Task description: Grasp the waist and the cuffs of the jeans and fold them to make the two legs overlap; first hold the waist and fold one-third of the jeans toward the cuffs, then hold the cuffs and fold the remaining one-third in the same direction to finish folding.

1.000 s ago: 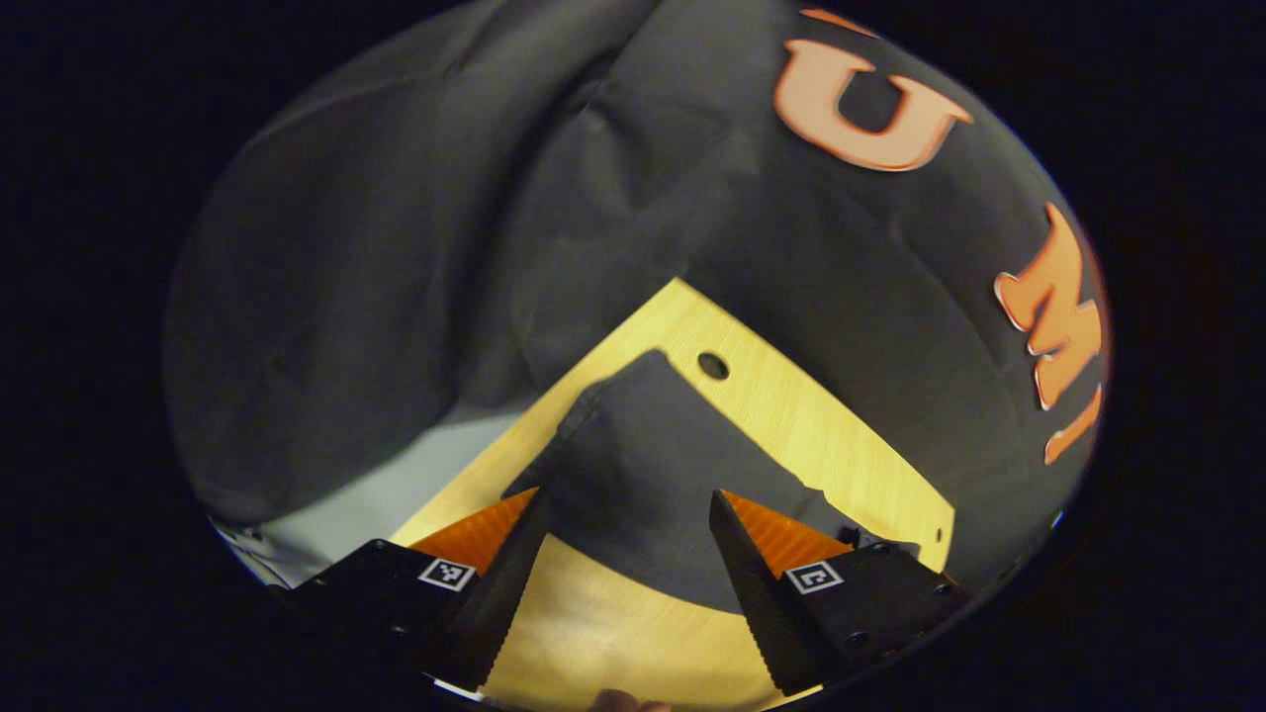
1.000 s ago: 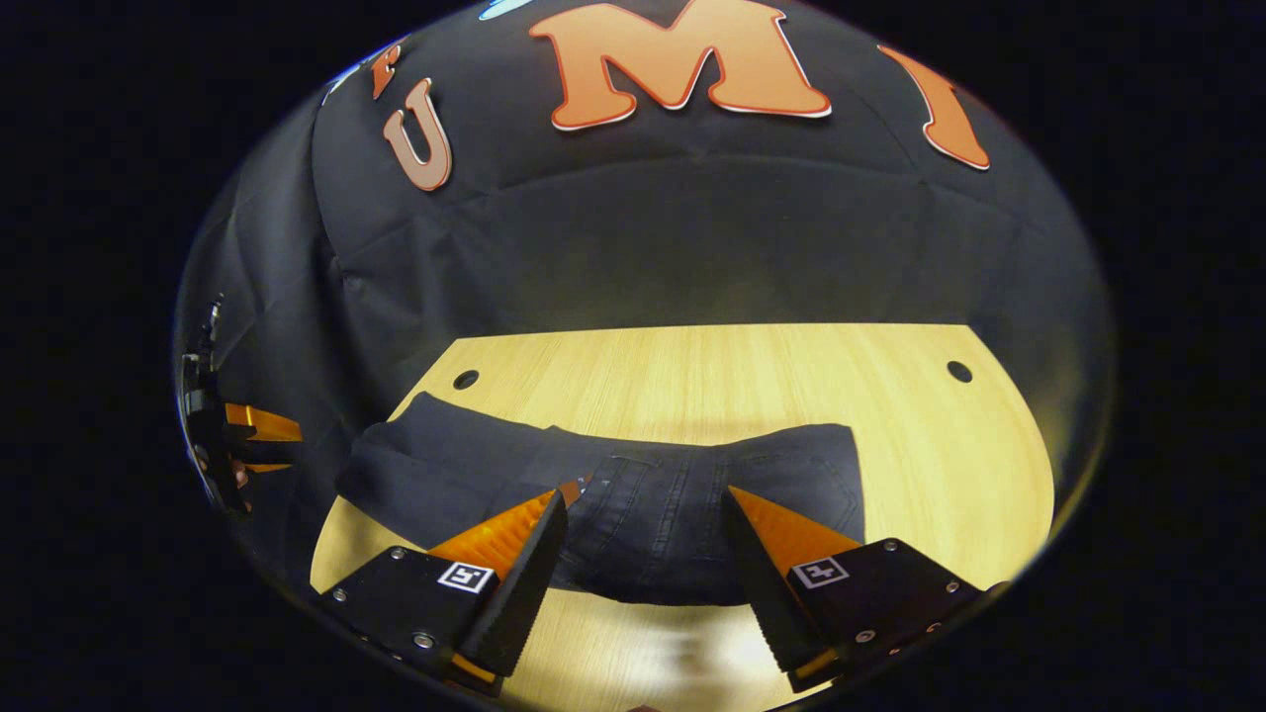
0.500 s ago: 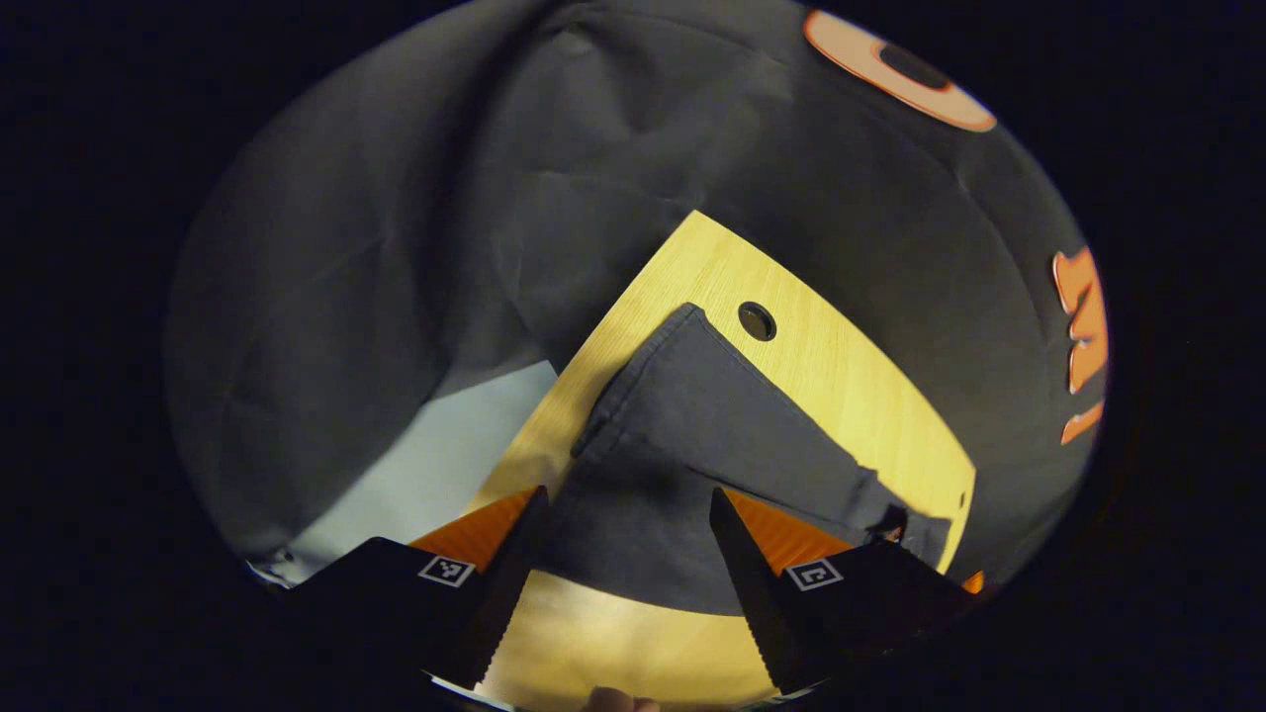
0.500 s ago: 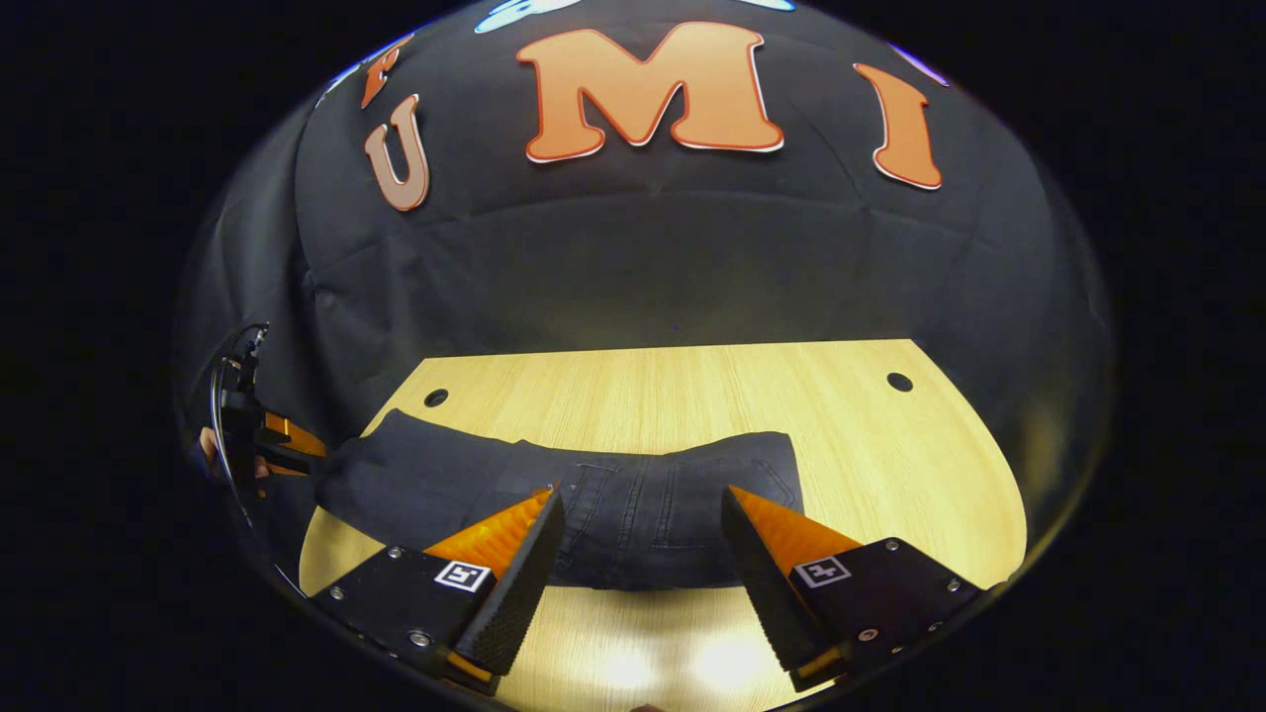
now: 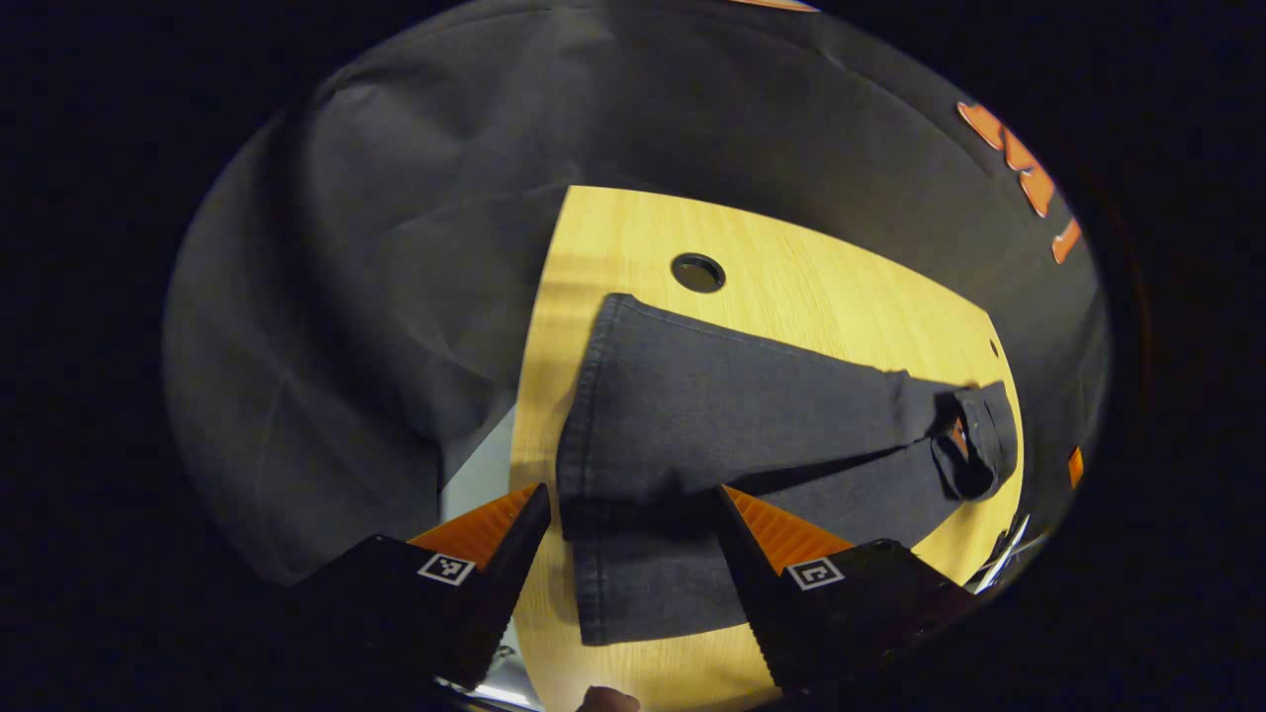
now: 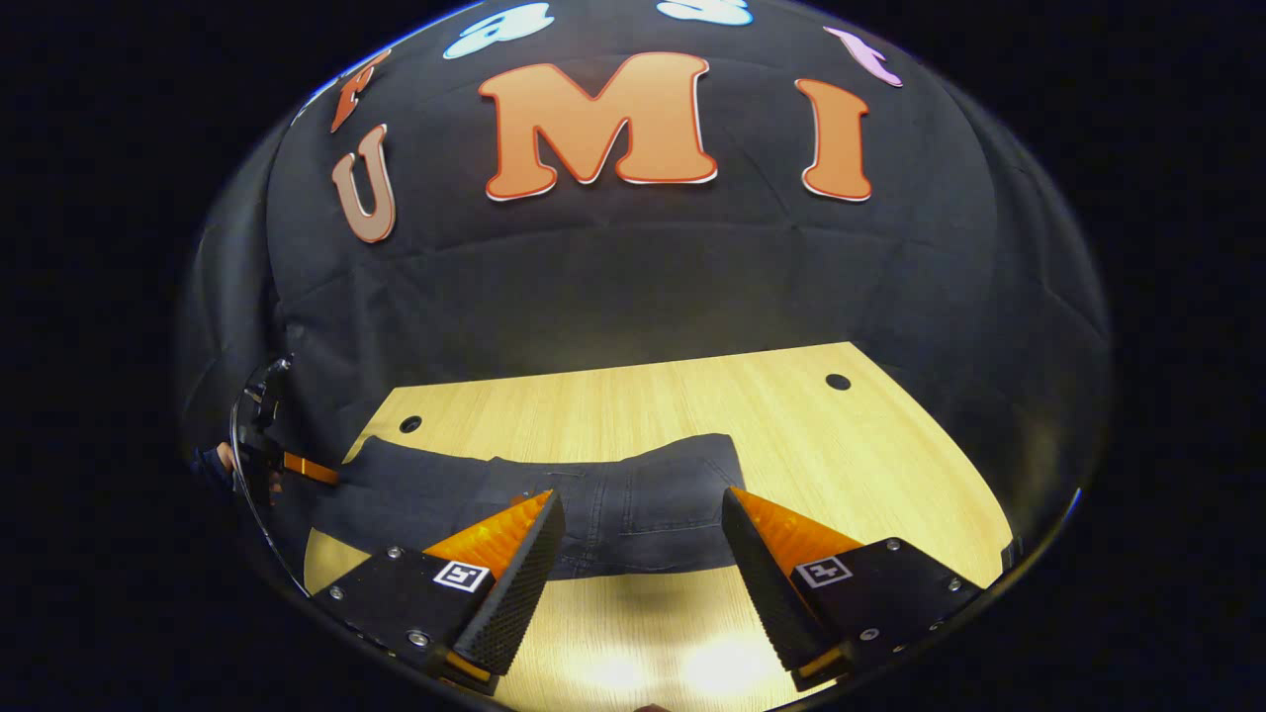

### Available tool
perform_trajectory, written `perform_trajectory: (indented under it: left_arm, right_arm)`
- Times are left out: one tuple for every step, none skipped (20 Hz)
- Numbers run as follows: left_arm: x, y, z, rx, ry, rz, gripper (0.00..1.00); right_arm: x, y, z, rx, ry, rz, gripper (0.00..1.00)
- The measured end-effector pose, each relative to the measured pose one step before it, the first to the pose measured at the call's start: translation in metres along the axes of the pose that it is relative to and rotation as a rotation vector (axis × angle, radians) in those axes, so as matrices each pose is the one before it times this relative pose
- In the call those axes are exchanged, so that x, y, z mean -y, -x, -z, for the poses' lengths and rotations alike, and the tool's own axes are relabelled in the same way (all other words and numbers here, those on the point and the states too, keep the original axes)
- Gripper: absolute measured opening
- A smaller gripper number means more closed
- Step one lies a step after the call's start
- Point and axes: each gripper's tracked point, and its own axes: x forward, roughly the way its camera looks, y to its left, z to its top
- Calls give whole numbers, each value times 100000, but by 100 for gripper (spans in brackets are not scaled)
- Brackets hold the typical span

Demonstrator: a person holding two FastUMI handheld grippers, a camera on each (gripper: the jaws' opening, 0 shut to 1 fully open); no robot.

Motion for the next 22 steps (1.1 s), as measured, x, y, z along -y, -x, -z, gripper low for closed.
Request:
perform_trajectory:
  left_arm:
    - [263, 122, 445, -1874, -2067, 71, 99]
    - [87, -142, 453, -2321, -922, -80, 99]
    - [-216, 39, 488, -2540, 254, -190, 99]
    - [26, -299, 510, -1281, 1242, 370, 99]
    - [-346, -221, 279, -2342, 1303, -1244, 99]
    - [161, -60, -370, 3756, -1446, 1045, 99]
    - [-252, -652, 295, -2312, -1037, -1312, 98]
    - [-122, -92, -28, 1198, -3195, -2759, 98]
    - [-152, -237, 331, -316, -3455, -3191, 100]
    - [206, 402, -131, 945, -1185, -626, 95]
    - [817, -490, -69, 693, 1547, 2529, 88]
    - [609, -148, -67, 815, 2202, 2293, 71]
    - [484, 98, -69, 1323, 4243, 762, 54]
    - [514, -36, 161, -1772, 653, 483, 37]
    - [-303, 770, -176, 335, 2933, -1515, 21]
    - [88, 61, 260, -2589, 3131, -1256, 12]
    - [184, 746, 459, -409, 2355, -861, 12]
    - [687, 940, -655, 4062, 2994, 907, 12]
    - [233, 1549, -364, 2764, 1577, 1645, 11]
    - [556, 1435, -635, 3365, 2073, 1837, 11]
    - [768, 2036, -907, 3061, 2124, 2153, 11]
    - [1341, 1687, -969, 2922, 2471, 4141, 11]
  right_arm:
    - [409, 389, 185, -169, -1799, 1205, 96]
    - [527, 248, -25, 254, -692, 1494, 96]
    - [593, 343, 54, 431, 1139, 2397, 97]
    - [447, 267, 68, 100, 1221, 1218, 97]
    - [196, 270, 10, -67, 248, 548, 97]
    - [-30, 346, -105, -16, -468, -277, 97]
    - [53, -28, -12, -25, -209, 149, 97]
    - [13, 34, -105, 12, -151, 25, 96]
    - [18, -32, 41, 20, -120, -5, 96]
    - [-165, -74, -165, 491, -305, -381, 97]
    - [-238, -70, -141, 349, 3, -610, 97]
    - [-89, -9, -18, 48, 301, -540, 96]
    - [-81, -52, 57, -52, 489, -761, 97]
    - [5, 26, 70, 2, 734, -245, 97]
    - [61, -90, -54, 80, 674, -802, 97]
    - [87, -67, -236, 95, 902, -422, 97]
    - [360, -91, -168, 59, 476, 56, 96]
    - [140, 39, -385, 793, 31, -390, 96]
    - [226, -3, -308, 835, 166, -66, 96]
    - [166, 105, -378, 837, 141, -662, 96]
    - [341, 28, -188, 683, 457, -121, 96]
    - [272, -81, -208, 865, 454, -604, 96]
